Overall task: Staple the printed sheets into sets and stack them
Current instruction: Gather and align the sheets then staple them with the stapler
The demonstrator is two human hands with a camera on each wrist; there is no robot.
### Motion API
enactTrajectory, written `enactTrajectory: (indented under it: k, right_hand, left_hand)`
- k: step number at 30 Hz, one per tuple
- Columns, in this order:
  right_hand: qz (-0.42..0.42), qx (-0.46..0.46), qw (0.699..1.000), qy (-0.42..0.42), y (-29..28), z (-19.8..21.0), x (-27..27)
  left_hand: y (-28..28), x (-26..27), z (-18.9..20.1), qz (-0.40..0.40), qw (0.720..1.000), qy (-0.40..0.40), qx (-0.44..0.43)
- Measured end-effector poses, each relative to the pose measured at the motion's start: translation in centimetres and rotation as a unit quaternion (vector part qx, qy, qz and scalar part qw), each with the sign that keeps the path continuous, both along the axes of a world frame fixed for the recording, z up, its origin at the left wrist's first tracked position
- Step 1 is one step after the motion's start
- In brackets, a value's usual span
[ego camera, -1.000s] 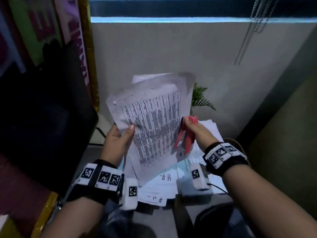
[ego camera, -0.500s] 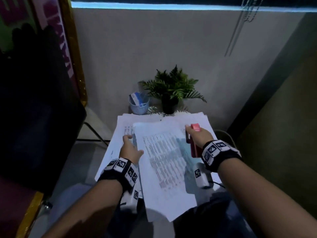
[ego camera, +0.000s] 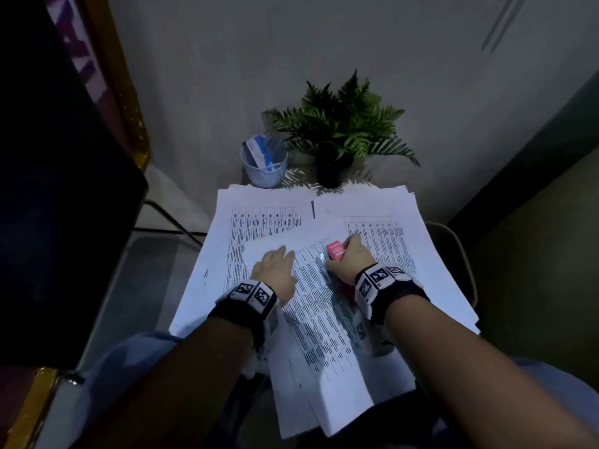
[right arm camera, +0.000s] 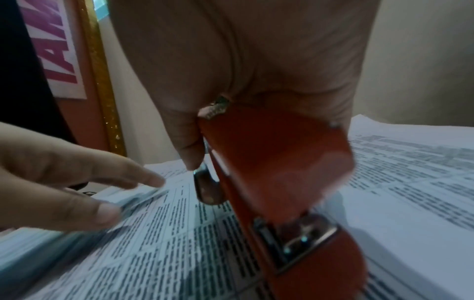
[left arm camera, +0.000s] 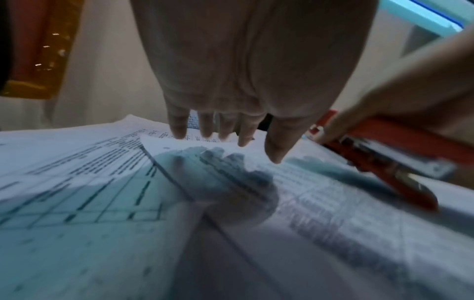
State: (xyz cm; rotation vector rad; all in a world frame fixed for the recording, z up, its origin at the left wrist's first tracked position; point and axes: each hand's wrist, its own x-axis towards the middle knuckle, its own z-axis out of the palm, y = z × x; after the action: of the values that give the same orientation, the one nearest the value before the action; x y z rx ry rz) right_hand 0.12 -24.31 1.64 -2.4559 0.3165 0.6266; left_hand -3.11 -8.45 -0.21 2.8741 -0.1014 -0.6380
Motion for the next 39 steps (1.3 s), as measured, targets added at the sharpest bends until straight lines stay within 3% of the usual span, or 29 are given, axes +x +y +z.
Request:
enactTrajectory:
  k: [8, 12, 27, 32, 39]
  right_hand:
    - [0.119, -0.123, 0.985, -0.032, -0.2, -1.6, 0.4]
    - [0.14, -0.136, 0.979, -0.055, -0.2, -2.8, -0.1]
    - [0.122, -0.155, 0.979, -0.047, 1.2, -3.4, 4.1]
    - [0.12, -0.151, 0.979, -0.06, 1.5, -3.5, 4.5]
    - [0.123, -0.157, 0.976, -0.081, 1.7, -3.6, 4.4]
  left_hand:
    - [0.3, 2.4, -1.0, -0.025, 0.999, 0.019, 0.031]
    - [0.4, 2.5, -1.6, -0.034, 0.998, -0.024, 0.039]
    - [-0.6, 5.3, -0.9, -0.067, 0.993, 0.069, 0.067]
    - [-0.9, 5.6, -0.8, -0.101, 0.988, 0.04, 0.107]
    - [-0.7, 4.9, -1.7, -0.119, 0.991, 0.023, 0.055]
